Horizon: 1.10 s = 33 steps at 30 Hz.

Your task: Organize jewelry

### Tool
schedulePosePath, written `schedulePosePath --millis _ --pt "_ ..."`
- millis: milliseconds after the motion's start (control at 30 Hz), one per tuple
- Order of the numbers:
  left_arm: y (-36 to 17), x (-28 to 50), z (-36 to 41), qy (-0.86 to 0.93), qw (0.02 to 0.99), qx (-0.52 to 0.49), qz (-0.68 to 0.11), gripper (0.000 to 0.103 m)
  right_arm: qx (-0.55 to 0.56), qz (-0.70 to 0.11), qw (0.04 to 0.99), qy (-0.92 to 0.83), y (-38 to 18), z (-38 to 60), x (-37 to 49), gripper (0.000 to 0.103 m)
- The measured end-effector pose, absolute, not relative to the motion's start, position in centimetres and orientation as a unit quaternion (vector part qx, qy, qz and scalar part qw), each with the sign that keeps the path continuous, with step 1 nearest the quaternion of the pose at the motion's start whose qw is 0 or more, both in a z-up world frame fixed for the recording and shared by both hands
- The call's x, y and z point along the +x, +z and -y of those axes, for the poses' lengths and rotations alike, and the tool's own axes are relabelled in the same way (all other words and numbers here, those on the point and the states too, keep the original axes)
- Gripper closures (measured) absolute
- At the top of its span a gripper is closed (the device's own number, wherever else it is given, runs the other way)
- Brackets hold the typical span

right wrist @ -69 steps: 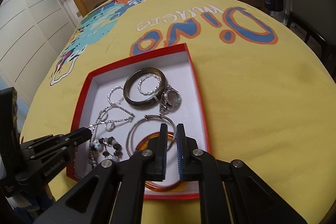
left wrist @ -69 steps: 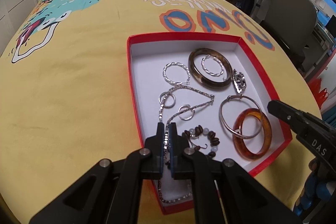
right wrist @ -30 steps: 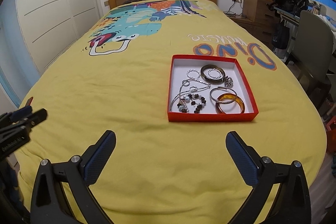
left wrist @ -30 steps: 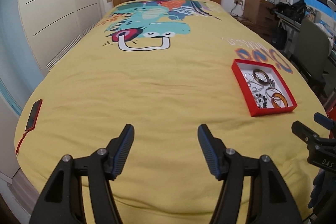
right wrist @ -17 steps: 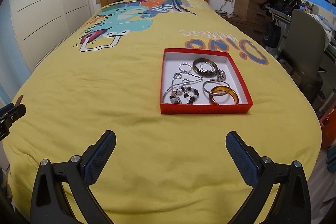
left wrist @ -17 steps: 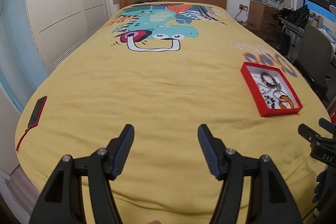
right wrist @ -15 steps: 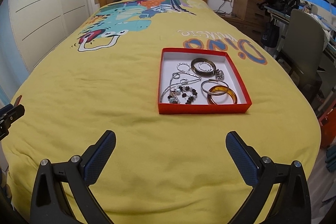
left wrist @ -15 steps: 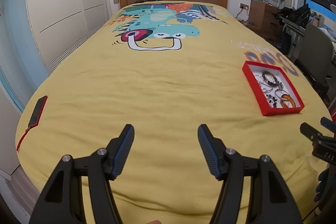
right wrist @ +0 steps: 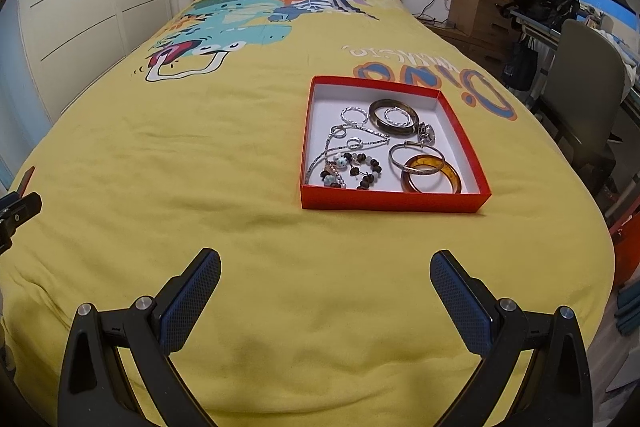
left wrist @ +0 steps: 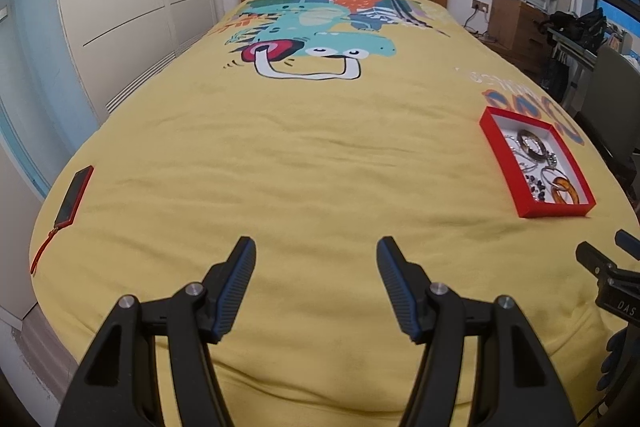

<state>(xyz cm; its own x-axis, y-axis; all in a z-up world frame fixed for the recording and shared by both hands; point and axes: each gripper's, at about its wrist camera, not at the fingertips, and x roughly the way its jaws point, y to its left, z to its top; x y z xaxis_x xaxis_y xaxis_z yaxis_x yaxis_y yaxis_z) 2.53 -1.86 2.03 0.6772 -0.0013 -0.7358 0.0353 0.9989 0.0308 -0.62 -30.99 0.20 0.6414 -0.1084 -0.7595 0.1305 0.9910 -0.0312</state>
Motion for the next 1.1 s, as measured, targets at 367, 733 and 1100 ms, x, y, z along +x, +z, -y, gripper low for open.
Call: schedulePosePath --millis 367,733,1100 --pt "2.2 3.2 1.6 0.007 0.912 0.017 -0.410 0.042 0.015 -0.426 0.902 -0.065 -0.5 31.8 -0.2 0.001" --pt "1.7 3.2 2.1 0.006 0.907 0.022 -0.421 0.042 0.017 -0.428 0.902 -0.054 -0.4 31.8 0.2 0.001" --pt "1.5 3.0 2.6 0.006 0.906 0.032 -0.423 0.042 0.016 -0.426 0.903 -0.046 -0.1 31.5 0.2 0.001"
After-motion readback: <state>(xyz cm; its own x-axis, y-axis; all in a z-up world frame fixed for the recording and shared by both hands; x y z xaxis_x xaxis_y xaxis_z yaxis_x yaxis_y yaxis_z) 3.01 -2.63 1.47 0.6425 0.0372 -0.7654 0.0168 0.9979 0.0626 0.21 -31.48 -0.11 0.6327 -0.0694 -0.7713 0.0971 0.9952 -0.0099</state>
